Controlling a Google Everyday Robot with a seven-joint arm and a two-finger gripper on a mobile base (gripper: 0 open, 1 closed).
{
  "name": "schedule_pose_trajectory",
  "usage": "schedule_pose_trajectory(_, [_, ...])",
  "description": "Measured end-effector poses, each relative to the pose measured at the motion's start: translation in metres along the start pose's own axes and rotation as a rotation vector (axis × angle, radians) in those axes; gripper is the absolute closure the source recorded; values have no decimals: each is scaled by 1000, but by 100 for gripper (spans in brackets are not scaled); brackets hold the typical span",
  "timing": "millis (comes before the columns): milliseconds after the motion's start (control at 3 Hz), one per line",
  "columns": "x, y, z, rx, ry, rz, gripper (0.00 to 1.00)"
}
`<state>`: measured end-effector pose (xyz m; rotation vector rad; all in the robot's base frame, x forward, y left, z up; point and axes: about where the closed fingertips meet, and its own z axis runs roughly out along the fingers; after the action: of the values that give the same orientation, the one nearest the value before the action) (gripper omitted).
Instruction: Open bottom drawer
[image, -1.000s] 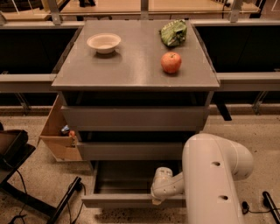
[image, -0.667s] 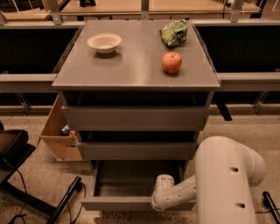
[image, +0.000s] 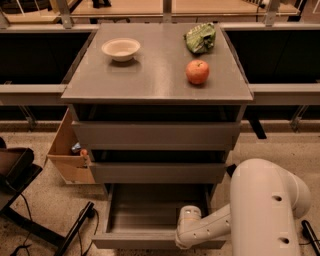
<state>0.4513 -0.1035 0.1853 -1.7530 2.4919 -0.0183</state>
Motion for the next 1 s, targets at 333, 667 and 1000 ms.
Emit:
schedule_pose_trajectory(333, [6,14,-1,-16,5,27,100])
schedule_pose_trajectory(667, [10,24,-2,-30,8,47,100])
schedule_pose_trajectory(1000, [10,24,-1,-30,8,47,81])
